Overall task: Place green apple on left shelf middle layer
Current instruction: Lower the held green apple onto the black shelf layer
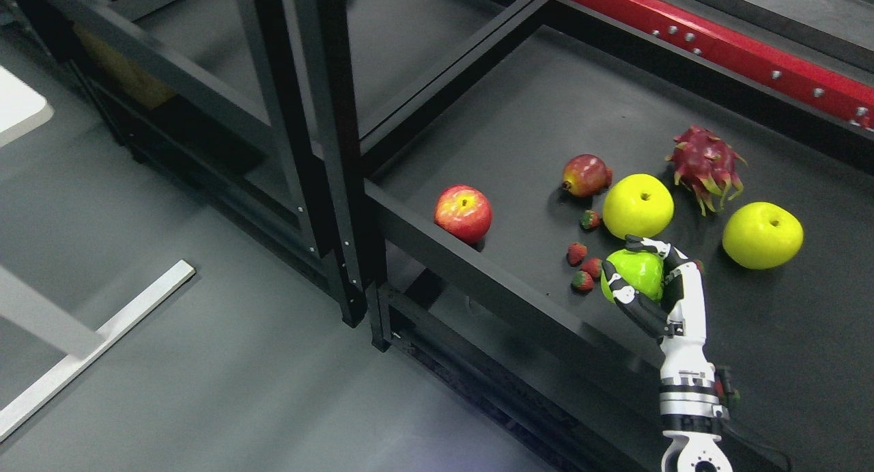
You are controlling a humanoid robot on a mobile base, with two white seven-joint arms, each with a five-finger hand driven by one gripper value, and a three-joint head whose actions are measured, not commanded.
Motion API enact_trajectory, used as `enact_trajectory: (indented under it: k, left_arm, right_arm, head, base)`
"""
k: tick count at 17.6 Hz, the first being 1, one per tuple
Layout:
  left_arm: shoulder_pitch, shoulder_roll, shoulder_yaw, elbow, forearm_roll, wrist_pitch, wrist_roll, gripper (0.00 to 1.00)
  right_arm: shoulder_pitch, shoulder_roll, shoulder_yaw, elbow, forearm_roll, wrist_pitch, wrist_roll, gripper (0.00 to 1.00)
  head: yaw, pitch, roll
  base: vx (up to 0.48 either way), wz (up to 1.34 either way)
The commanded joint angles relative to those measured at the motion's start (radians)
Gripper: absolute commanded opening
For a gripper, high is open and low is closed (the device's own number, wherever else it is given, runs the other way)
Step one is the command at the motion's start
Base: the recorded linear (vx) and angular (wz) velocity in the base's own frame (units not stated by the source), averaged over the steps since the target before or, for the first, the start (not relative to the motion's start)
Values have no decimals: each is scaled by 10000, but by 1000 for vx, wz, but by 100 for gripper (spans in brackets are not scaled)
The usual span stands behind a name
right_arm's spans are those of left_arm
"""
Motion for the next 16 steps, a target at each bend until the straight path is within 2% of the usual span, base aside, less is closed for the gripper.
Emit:
enact_trajectory:
  k: [1, 16]
  left_arm:
    - [-214, 174, 0, 0, 14, 2, -7, 100]
    - [-214, 174, 0, 0, -1, 2, -7, 100]
  right_arm:
    - [-43, 5, -122, 0, 0, 63, -26, 0]
    - [-89, -71, -184, 0, 0, 262, -26, 0]
  head:
    - [0, 0, 0]
    - [0, 0, 0]
  base:
    - [96, -636]
    - [96, -403]
